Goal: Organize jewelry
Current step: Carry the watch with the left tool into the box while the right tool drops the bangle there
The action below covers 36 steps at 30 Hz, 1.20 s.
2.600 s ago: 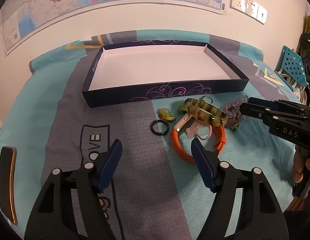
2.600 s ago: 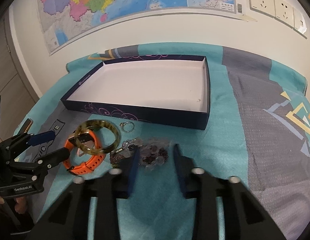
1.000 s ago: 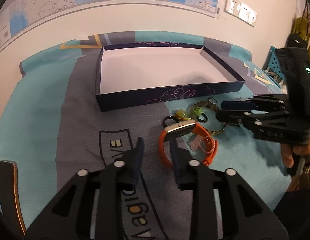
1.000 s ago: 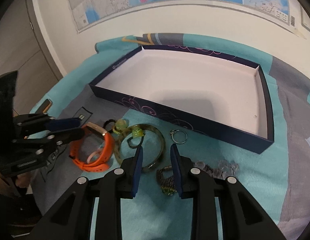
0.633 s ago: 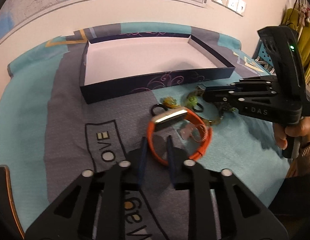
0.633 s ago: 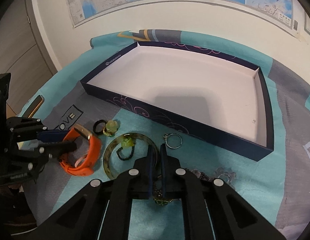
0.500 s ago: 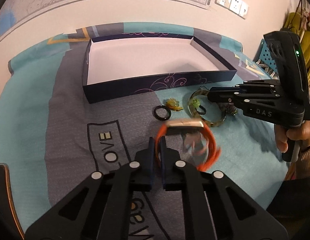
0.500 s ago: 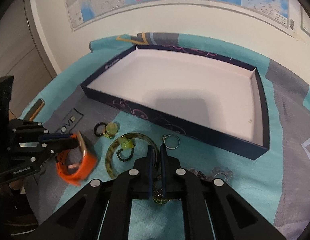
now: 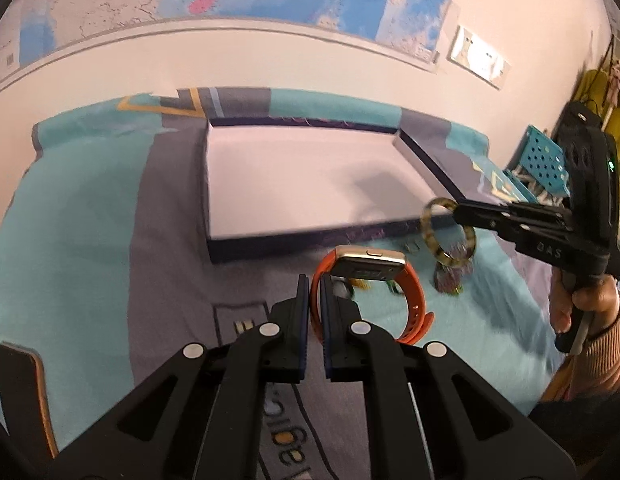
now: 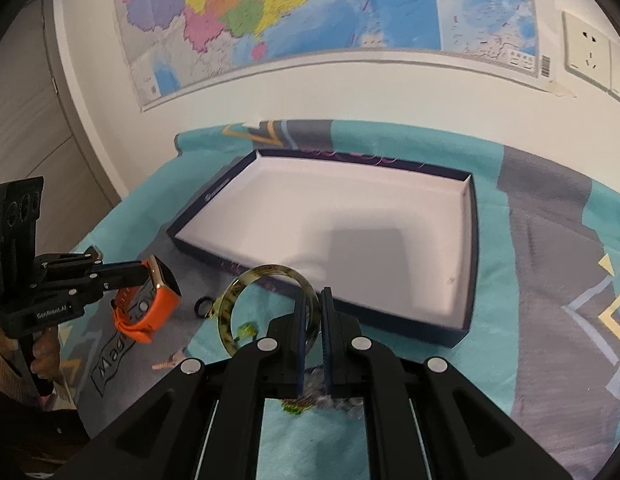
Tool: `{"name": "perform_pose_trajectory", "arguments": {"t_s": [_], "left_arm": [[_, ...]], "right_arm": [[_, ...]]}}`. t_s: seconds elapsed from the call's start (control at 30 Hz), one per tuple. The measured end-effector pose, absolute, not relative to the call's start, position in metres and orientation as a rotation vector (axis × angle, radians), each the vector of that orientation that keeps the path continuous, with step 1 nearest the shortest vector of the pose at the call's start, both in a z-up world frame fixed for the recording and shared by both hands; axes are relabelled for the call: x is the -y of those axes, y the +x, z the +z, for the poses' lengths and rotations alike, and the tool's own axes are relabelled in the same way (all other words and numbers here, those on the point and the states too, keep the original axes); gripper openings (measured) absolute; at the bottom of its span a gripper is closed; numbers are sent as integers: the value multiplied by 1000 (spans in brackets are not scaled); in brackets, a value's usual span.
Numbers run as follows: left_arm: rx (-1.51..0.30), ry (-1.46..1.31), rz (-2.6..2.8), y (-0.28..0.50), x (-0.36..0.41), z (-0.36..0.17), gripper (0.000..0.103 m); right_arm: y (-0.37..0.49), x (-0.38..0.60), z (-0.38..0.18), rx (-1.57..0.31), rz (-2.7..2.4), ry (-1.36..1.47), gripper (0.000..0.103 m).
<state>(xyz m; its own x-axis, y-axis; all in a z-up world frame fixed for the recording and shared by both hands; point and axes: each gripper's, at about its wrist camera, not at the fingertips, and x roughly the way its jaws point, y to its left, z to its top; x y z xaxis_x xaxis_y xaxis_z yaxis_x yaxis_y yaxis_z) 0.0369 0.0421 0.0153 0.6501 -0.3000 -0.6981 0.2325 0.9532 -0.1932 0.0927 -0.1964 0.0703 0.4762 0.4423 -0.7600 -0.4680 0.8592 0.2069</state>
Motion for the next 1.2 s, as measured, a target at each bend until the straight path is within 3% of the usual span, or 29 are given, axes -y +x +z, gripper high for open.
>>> {"name": "perform_pose_trajectory", "arguments": {"t_s": [0.5, 1.2], "left_arm": [[-787, -97, -217, 133, -41, 36, 6], [-902, -110, -142, 237, -27, 3, 8]], "right_arm": [[174, 197, 70, -906, 469, -45, 6], [266, 184, 25, -1028, 354, -66, 6]]}}
